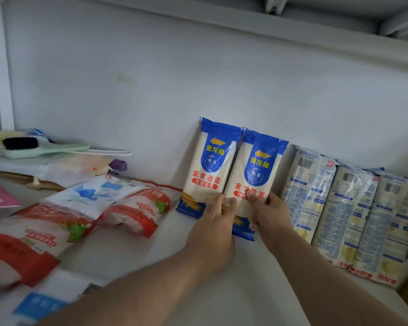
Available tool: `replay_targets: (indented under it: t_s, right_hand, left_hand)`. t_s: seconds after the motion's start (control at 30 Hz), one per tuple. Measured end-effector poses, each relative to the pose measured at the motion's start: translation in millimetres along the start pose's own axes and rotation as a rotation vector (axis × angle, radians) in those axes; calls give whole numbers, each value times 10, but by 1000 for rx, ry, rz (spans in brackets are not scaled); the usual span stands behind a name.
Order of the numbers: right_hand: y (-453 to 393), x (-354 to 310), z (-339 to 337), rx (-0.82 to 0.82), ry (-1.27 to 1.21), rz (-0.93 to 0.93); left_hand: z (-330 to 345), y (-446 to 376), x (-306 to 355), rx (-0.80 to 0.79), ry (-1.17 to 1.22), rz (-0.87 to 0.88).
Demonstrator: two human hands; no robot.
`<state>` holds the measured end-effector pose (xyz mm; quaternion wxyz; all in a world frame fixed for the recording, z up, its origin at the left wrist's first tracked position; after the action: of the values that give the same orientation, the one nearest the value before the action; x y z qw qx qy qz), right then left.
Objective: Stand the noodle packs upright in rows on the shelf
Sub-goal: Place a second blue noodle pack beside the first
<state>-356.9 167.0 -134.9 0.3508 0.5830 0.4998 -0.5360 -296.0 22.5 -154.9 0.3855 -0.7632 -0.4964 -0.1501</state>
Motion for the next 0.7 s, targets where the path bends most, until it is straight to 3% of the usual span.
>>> replay_targets:
  t_s: [0.7]
  right_hand:
    - [45, -37, 34, 14, 40, -37]
  left_hand:
    - [56, 33, -18, 1, -15, 0]
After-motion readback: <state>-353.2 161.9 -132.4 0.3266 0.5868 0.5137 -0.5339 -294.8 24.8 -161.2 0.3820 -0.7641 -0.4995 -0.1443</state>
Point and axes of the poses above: each hand's wrist, its own y-axis away from the middle knuckle, its own z-axis out of the palm, x = y × z, the point moved 4 cm from there along -y, towards the middle knuckle, and after that the axes turned 11 degrees about y, right-handed, at the moved point
